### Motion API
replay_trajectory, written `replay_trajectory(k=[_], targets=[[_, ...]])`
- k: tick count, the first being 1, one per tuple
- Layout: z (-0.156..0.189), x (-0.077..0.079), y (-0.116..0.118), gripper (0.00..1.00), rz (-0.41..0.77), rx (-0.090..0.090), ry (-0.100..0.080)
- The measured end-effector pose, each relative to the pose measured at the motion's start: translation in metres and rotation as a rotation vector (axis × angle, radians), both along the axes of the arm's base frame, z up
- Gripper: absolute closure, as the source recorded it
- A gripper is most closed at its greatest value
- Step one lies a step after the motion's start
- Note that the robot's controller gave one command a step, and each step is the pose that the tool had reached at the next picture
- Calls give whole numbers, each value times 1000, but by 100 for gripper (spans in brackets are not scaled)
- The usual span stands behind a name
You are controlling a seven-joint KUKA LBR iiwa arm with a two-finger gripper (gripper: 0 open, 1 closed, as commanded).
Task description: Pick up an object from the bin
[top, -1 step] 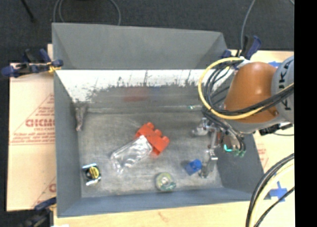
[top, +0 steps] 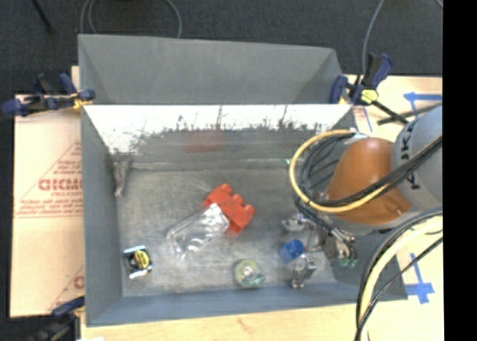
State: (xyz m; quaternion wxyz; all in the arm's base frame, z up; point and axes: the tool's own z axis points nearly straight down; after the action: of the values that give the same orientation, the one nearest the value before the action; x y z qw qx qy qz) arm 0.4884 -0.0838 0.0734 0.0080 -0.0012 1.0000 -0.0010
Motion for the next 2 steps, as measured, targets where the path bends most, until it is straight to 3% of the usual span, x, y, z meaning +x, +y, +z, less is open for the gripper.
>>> replay_trajectory(k=[1, 2], targets=[[29, -8, -9, 0, 38, -1, 9], [27, 19, -6, 0, 75, -1, 10]])
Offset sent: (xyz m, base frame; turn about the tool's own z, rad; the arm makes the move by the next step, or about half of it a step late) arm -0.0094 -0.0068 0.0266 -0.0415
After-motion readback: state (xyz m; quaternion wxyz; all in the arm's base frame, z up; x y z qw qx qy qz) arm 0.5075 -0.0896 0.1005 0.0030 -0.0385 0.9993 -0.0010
